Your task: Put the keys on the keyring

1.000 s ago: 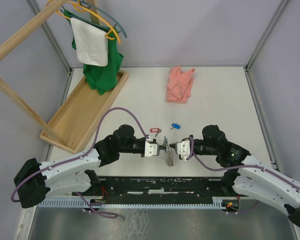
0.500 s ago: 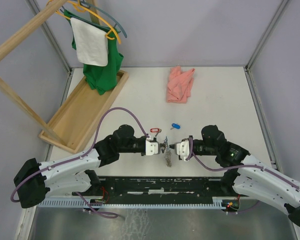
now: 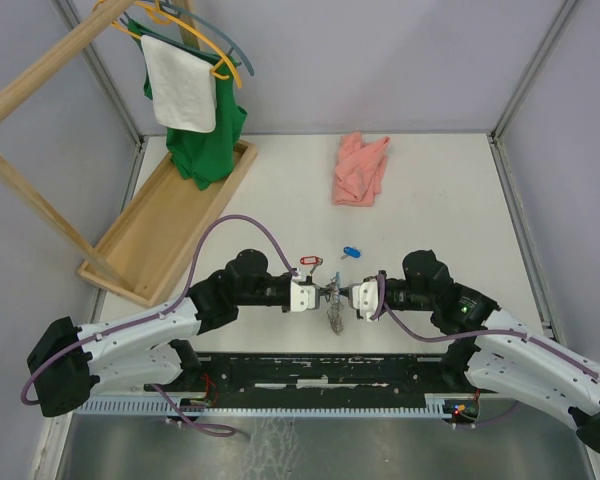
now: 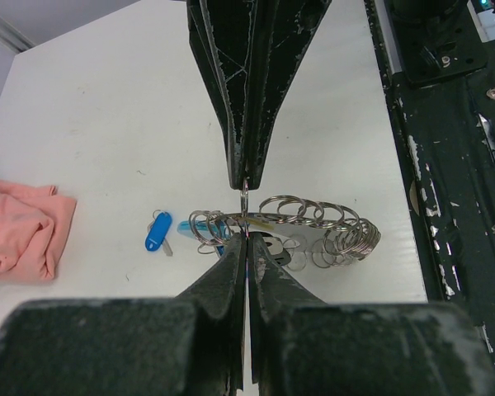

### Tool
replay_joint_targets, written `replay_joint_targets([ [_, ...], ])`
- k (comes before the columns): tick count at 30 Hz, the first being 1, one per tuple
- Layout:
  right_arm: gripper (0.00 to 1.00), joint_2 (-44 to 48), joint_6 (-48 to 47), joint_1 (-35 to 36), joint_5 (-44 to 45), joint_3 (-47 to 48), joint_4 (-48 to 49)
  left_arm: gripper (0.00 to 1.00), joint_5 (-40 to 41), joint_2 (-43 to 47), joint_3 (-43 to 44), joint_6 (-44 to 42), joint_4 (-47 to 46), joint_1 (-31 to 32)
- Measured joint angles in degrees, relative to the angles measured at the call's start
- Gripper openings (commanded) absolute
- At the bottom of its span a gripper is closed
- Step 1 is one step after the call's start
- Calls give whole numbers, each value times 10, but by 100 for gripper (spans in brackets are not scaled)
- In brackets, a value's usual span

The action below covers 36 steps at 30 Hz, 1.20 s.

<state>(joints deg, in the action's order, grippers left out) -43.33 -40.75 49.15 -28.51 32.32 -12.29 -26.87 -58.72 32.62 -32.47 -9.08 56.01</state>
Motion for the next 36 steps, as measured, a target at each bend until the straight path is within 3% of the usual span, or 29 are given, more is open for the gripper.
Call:
replay_joint_targets([
  [36,1,1,10,0,-2,-3,10,3,-38,0,12,-11,1,0],
])
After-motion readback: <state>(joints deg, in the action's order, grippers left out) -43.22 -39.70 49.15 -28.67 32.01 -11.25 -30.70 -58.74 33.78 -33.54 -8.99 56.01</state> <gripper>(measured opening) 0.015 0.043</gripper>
